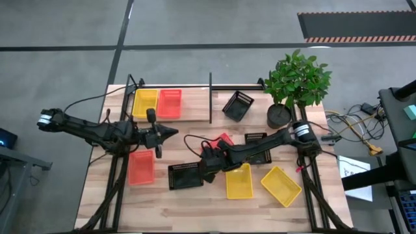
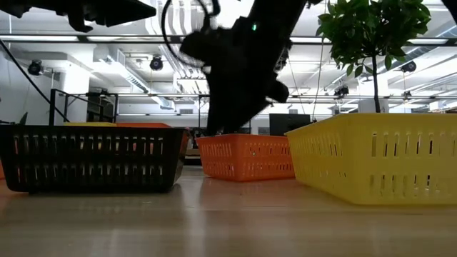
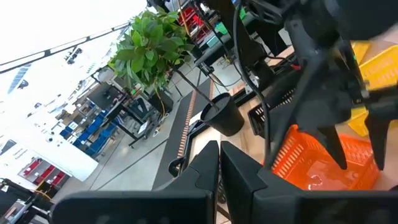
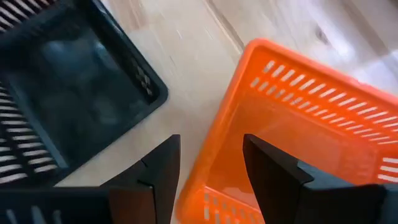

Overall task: Stack baskets on shelf by color
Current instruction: Stack the right orange bin on the orange bin on the shelf

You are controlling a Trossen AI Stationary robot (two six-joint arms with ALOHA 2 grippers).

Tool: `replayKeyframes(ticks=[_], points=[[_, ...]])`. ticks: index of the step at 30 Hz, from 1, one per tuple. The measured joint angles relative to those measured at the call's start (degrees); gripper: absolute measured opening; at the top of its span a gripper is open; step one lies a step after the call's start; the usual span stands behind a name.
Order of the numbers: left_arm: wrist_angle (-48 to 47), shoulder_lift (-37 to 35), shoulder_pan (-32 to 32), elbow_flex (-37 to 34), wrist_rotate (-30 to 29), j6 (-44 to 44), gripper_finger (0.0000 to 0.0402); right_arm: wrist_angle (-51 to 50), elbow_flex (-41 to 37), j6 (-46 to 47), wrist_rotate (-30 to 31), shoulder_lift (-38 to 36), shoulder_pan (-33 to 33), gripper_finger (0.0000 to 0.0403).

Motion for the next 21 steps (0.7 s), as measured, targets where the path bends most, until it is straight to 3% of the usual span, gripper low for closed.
replayKeyframes(ticks=[10, 14, 19, 21], points=[[-0.35, -1.05, 0.0, 0.0, 0.01, 0.0, 0.0, -2.12, 2.54, -0.01, -0.88, 4.22, -0.16, 0.0152], [-1.12, -1.24, 0.0, 0.0, 0.02, 0.0, 0.0, -2.08, 2.54, -0.02, -0.86, 3.91, -0.16, 0.0109], [-1.23, -1.77, 0.0, 0.0, -0.04, 0.0, 0.0, -3.04, 2.47, -1.04, -1.49, 3.0, -0.16, 0.0023], [-1.39, -2.15, -0.07, 0.0, -1.36, -0.05, 0.0, -5.29, 2.98, -2.3, -1.47, 2.02, -0.16, 0.0016]])
